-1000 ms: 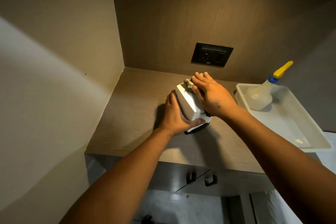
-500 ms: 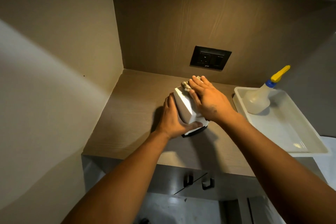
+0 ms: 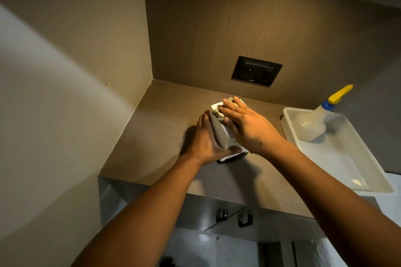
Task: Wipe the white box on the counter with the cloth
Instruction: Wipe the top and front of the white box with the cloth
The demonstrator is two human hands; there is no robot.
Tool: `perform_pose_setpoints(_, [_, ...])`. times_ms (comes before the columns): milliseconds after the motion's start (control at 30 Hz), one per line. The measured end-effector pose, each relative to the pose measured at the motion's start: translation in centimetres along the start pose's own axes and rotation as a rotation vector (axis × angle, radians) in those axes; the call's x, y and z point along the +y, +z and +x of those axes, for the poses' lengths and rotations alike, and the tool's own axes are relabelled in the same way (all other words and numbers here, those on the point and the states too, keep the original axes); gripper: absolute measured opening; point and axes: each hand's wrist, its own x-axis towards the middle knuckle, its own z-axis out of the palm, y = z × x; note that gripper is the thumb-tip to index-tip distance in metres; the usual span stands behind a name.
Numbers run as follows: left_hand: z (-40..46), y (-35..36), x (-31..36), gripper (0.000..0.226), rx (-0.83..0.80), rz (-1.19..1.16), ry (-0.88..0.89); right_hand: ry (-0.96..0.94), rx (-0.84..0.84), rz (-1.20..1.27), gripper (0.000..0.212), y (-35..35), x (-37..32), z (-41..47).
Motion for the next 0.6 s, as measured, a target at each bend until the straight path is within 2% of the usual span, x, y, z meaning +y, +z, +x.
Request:
perform_pose_setpoints(200, [0.1,-0.1,-0.3,0.142,-0.019,-0.058,-0.032,0.151,0.001,-0.006,0.047,-0.3,2.5,2.9])
perform_pose_setpoints(367, [0.2,0.1,-0.3,0.142,-0.026,-0.04,-0.05,0.044,-0.02,0.02,0.045,0.1,0.7,5.2])
perform_pose_setpoints(533, [0.5,0.0,0.0,0.117,0.009,-0.012,0.109,-0.087,0.024,-0.025,0.045,1.2,-1.3,0.8])
perform_pose_setpoints(600, [0.3,0.1,-0.1,0.122,0.024,0.009,0.087,-0.07,0.087,-0.016,0.045,1.4,-0.6,-1.3])
